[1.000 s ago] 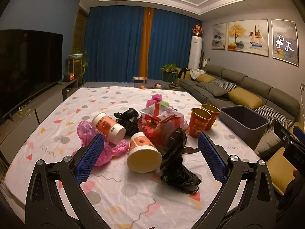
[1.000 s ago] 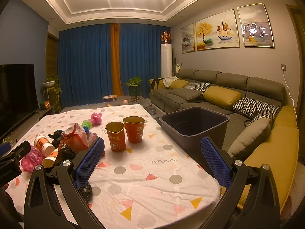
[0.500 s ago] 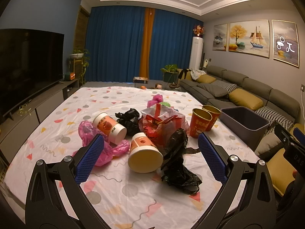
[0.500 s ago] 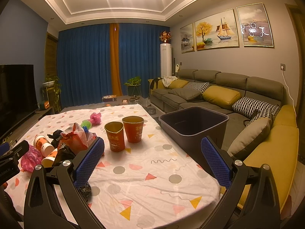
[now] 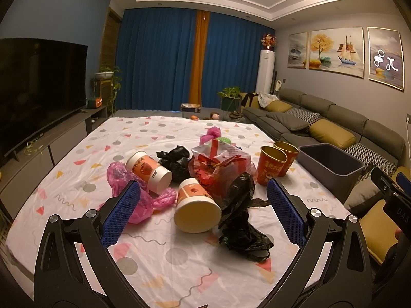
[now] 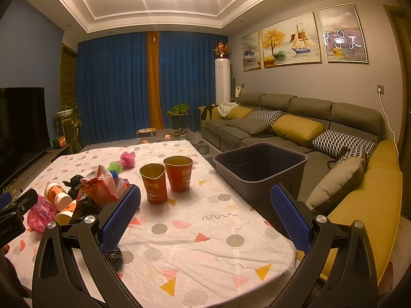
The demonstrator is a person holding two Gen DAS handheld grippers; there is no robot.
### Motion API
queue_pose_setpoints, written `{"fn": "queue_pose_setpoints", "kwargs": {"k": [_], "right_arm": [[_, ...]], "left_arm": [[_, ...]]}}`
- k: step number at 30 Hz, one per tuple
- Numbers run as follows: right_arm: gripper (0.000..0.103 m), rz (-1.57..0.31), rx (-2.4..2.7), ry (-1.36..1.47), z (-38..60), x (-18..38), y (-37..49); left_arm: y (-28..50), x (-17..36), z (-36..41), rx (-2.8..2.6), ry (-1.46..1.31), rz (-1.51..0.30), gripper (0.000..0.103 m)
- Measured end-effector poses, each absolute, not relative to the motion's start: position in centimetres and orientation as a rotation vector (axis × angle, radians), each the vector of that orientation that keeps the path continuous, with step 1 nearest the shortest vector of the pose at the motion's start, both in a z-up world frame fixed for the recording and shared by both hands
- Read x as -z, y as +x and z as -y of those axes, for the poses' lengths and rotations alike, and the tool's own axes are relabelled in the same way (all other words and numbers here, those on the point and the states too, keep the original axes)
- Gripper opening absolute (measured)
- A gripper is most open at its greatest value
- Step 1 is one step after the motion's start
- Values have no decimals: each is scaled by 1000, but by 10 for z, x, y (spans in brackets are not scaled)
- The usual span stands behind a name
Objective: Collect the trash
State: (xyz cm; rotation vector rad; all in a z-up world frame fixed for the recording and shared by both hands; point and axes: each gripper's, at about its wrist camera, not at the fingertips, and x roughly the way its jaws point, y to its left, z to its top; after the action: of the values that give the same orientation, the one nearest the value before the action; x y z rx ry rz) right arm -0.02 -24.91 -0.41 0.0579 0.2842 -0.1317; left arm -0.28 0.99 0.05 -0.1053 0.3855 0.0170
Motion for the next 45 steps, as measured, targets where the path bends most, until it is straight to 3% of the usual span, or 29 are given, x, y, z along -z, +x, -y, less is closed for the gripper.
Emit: {"fn": "queue_pose_setpoints", "kwargs": {"k": [45], "right_arm": [[98, -279, 145, 71, 252, 8, 2]], "left_arm": [[-3, 2, -10, -54, -98, -341, 97]]}}
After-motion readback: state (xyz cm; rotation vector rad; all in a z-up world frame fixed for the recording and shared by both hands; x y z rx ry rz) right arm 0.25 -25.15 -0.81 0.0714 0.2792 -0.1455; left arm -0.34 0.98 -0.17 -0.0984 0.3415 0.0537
